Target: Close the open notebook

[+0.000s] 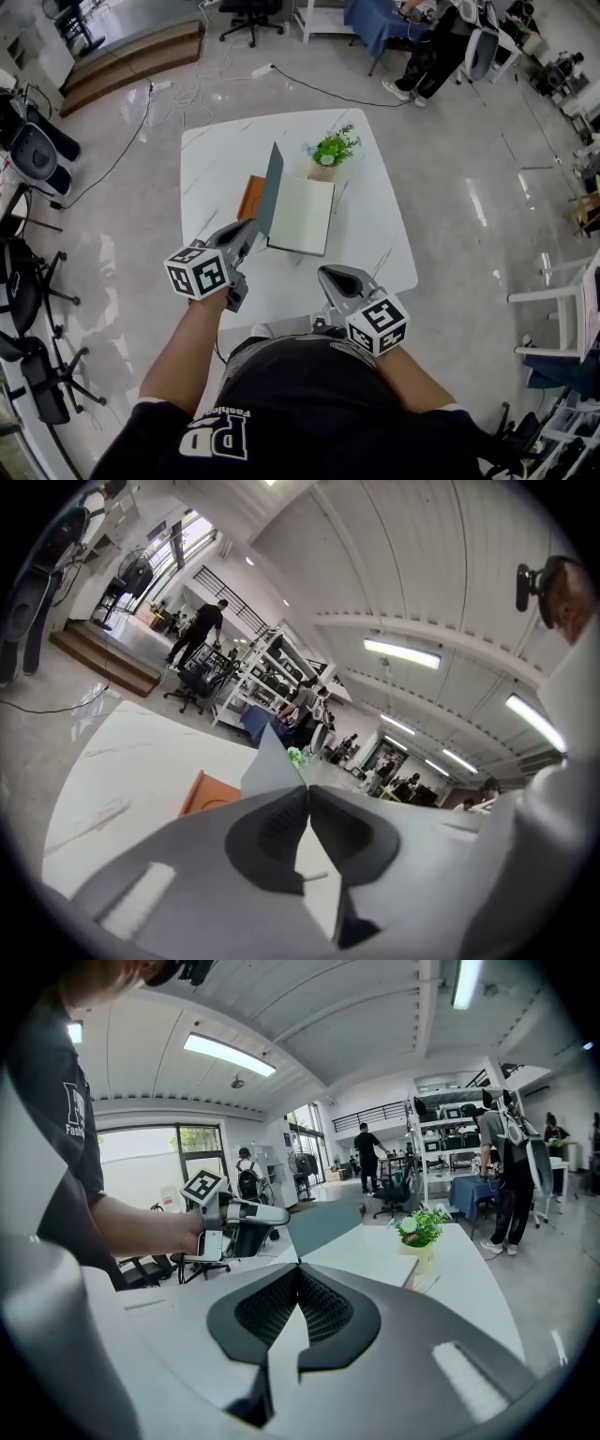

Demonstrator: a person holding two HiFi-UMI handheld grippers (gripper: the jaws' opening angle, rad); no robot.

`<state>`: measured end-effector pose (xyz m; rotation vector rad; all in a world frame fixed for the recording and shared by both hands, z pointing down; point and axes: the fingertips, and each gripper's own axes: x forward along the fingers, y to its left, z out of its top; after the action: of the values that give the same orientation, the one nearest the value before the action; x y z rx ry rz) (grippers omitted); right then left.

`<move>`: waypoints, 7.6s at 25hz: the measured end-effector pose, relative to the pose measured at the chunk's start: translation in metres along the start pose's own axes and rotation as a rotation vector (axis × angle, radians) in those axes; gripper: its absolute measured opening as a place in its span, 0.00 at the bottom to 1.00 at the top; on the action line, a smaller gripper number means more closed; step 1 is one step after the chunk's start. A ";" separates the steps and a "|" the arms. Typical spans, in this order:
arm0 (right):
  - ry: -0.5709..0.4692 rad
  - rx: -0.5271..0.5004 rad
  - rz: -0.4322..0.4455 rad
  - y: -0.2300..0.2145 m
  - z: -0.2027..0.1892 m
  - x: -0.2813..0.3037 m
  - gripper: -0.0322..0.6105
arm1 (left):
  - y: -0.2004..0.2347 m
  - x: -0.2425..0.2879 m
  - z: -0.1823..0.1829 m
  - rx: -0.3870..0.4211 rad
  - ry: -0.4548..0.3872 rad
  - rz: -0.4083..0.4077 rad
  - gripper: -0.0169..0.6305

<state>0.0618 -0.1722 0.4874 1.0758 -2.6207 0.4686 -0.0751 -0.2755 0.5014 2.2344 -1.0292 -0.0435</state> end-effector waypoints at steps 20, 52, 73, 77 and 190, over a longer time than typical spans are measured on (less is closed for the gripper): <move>0.002 0.005 -0.033 -0.015 -0.003 -0.016 0.05 | -0.047 0.038 -0.040 0.170 0.133 -0.066 0.13; 0.001 0.032 -0.096 -0.046 -0.008 -0.036 0.05 | -0.067 0.103 -0.134 0.492 0.451 -0.053 0.13; 0.004 0.058 -0.127 -0.056 -0.013 -0.044 0.05 | -0.076 0.115 -0.167 0.538 0.590 -0.086 0.14; -0.002 0.062 -0.137 -0.056 -0.013 -0.047 0.05 | -0.077 0.116 -0.171 0.536 0.611 -0.097 0.14; -0.019 -0.048 0.023 -0.019 0.022 0.017 0.05 | -0.071 -0.052 -0.031 0.401 0.098 0.111 0.13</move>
<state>0.0605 -0.2045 0.4773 1.0412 -2.6489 0.3996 -0.0546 -0.1889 0.4718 2.4978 -1.1886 0.3457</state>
